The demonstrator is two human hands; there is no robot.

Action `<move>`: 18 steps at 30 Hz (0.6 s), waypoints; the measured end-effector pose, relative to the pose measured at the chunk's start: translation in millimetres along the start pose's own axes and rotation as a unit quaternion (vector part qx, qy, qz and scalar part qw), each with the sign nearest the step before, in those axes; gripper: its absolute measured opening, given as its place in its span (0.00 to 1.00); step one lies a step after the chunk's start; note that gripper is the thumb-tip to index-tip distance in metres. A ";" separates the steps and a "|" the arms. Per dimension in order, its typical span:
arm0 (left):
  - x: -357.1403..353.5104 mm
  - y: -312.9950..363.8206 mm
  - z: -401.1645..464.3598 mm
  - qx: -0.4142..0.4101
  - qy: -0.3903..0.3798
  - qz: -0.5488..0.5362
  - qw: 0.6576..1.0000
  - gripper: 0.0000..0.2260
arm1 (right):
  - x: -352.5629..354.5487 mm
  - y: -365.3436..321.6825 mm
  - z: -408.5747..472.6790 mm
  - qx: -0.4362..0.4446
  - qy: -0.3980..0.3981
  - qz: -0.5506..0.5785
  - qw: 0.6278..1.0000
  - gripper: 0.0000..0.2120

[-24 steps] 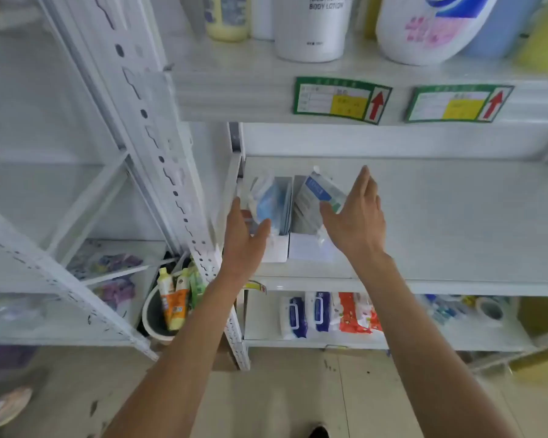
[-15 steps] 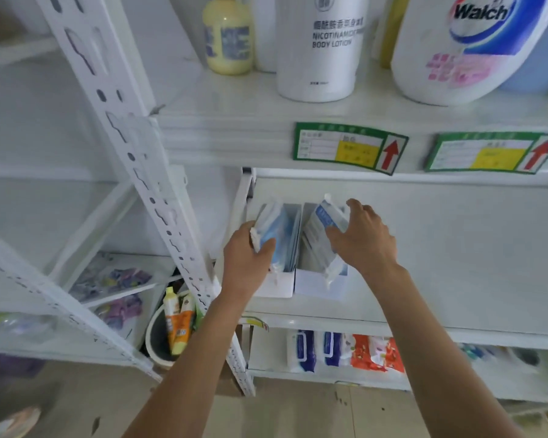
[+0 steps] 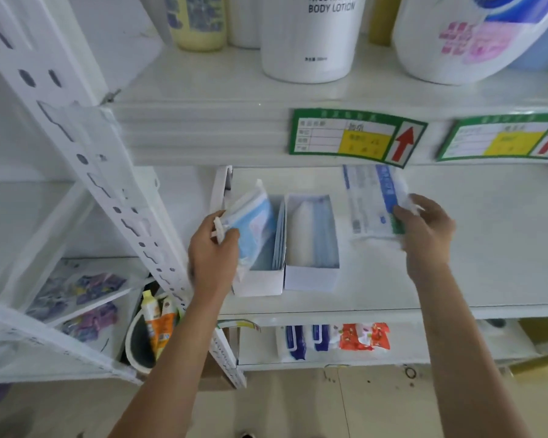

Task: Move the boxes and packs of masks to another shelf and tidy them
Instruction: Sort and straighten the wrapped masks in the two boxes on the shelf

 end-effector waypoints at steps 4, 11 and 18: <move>-2.2 12.8 -2.8 -0.008 0.032 -0.080 0.996 0.16 | 8.4 59.4 -12.6 -0.057 0.056 -0.036 0.996 0.13; -29.0 8.4 -8.7 0.065 0.045 -0.189 0.979 0.14 | -26.4 104.7 -21.7 -0.027 -0.066 -0.229 0.971 0.16; -65.4 2.0 -30.7 0.141 0.038 -0.271 0.952 0.12 | -13.6 71.9 -9.3 0.042 -0.092 -0.359 0.928 0.21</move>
Point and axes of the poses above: each hand's wrist, its own z-axis towards the middle knuckle, its own x-axis out of the back of the hand, y = z × x, the point moved 4 cm from there along z, towards the middle knuckle, and after that the axes turned 9 degrees about -z, right-handed, at the moved point
